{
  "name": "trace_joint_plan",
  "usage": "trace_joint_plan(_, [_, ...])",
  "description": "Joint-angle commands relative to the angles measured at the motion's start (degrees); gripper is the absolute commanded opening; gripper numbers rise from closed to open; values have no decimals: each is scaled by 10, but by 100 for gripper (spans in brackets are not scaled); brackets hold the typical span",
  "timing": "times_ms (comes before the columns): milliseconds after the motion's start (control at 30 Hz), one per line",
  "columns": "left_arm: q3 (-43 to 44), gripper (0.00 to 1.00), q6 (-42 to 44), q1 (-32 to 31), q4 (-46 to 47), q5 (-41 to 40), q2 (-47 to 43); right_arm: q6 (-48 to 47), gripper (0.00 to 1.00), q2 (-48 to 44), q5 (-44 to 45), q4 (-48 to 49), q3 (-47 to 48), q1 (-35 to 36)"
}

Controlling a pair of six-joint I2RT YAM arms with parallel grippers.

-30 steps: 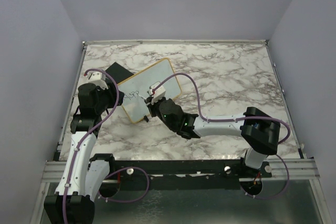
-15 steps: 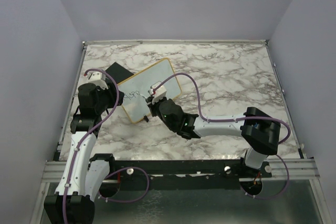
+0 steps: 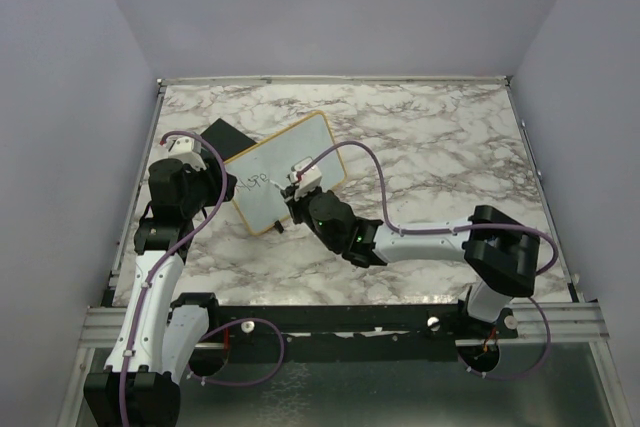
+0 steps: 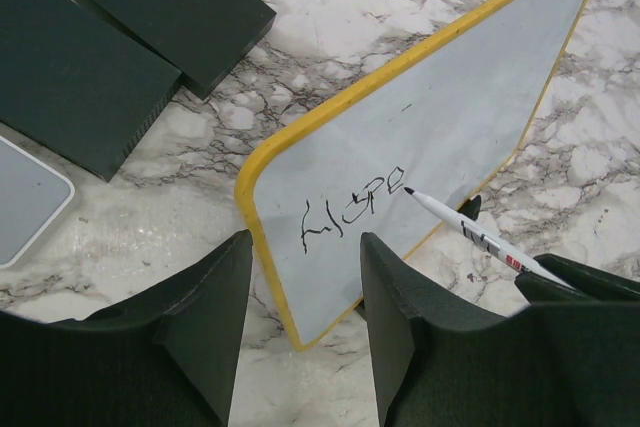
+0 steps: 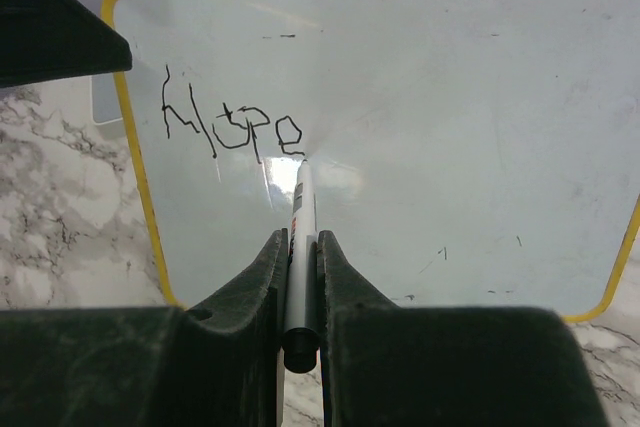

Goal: Write a sentence on the whiteboard

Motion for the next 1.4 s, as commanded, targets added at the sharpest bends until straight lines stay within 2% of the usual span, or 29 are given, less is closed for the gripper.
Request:
trace_joint_plan(0, [-4, 49, -3, -4, 5, -2, -7, -8, 0, -40, -30, 44, -33, 0])
trace_joint_plan(100, [-4, 49, -3, -4, 5, -2, -7, -4, 0, -69, -47, 68, -59, 1])
trace_joint_plan(700, [-4, 50, -3, -4, 5, -7, -5, -9, 0, -151, -30, 42, -95, 0])
trace_joint_plan(1367, [-8, 50, -7, -4, 13, -3, -7, -32, 0, -112, -102, 73, -68, -53])
